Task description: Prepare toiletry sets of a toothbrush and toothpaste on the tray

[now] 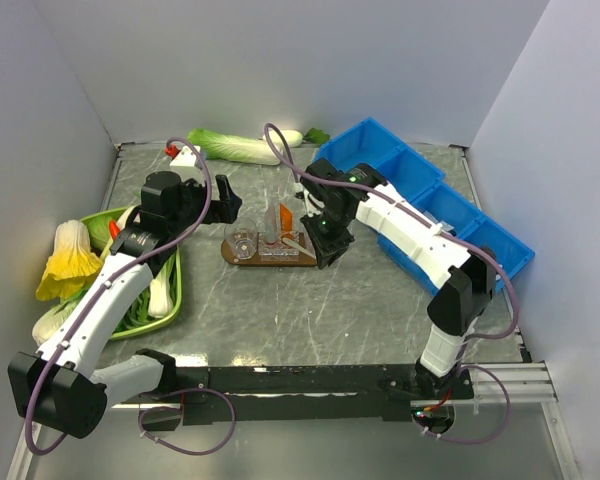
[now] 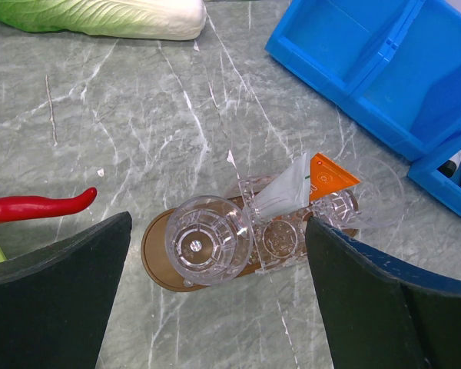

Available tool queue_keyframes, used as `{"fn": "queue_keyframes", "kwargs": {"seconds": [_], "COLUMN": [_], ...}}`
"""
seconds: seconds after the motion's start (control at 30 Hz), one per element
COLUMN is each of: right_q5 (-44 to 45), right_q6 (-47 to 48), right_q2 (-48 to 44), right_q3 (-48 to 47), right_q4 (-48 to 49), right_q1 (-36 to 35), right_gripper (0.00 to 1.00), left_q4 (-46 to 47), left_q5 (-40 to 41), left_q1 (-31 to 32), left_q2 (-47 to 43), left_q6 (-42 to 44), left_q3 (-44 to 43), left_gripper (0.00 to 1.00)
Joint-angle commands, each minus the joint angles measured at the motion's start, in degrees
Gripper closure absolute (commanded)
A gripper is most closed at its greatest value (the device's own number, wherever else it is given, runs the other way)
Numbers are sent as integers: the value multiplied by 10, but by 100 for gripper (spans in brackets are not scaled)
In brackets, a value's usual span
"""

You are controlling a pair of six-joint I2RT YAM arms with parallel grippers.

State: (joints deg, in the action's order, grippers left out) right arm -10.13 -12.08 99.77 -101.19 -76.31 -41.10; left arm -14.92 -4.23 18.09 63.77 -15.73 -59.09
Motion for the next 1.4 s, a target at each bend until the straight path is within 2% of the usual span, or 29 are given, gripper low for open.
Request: {"fn": "queue_keyframes", "kwargs": {"seconds": [0.0,1.37], "right_q5": [8,14], "right_q6": [9,-7], "right_q2": [18,105], "right_q3": [-33,-121], "right_q4": [-101,-118], "right_q1": [-3,-3], "right_gripper": [100,97], "left_q4": [7,8], "left_q5": [1,3], "left_q1": [1,1], "left_q2": [-8,-13], "left_q6": [8,9], "left_q3": [-20,-19], "left_gripper": [1,1]}}
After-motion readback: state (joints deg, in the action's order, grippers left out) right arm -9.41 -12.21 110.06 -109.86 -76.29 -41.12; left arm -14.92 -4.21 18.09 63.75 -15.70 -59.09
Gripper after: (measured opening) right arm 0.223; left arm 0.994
